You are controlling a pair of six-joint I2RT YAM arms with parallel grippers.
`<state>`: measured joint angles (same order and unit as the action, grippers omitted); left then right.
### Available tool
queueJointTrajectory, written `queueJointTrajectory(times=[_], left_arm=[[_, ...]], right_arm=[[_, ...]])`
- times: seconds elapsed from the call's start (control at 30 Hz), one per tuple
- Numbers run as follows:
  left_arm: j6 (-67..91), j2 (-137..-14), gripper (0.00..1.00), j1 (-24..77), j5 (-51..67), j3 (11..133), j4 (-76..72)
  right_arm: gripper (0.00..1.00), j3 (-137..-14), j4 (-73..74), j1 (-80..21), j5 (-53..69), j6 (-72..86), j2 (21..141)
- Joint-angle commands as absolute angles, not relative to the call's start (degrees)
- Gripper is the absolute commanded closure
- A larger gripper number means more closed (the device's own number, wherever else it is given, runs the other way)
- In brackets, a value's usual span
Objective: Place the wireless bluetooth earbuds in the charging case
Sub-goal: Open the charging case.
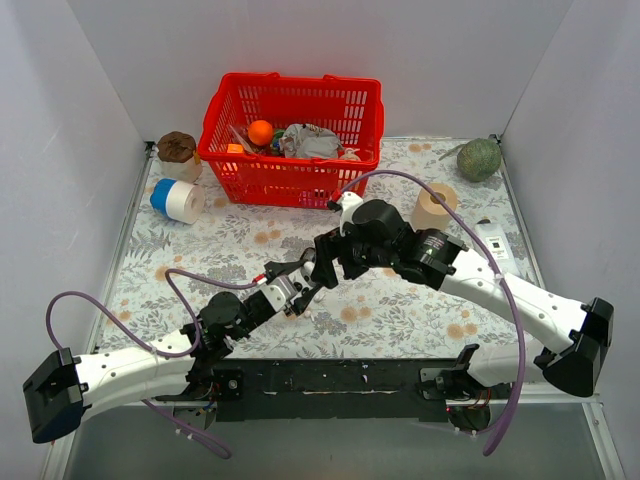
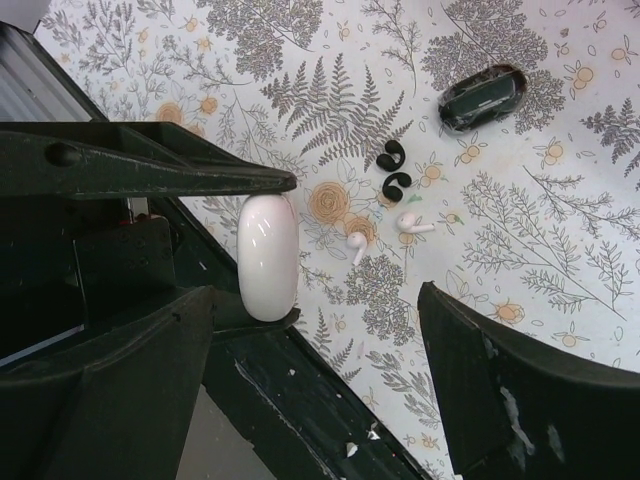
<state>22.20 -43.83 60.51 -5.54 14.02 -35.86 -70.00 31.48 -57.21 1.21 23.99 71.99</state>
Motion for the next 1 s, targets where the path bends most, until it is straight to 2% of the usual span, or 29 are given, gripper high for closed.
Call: queueJointTrajectory(times=[0.0, 0.3, 0.67, 0.97], left_arm=[[20.92, -43.15, 1.0, 60.73, -5.01, 16.87, -34.98], [21.45, -42.1, 1.0, 60.73, -4.57, 16.87, -34.98], [21.36, -40.78, 1.0, 60.82, -5.01, 16.44, -34.1], [21.18, -40.52, 1.0, 60.82, -5.54, 16.35, -33.84]], right_arm=[[0.12, -72.6, 27.78, -57.48, 0.26, 23.91, 73.3], [0.16, -73.13, 28.3, -57.57, -1.48, 24.52, 75.67], [0.22, -72.6, 29.18, -57.31, -6.33, 25.58, 72.69], [0.23, -71.63, 28.74, -57.13, -6.68, 26.19, 71.19]])
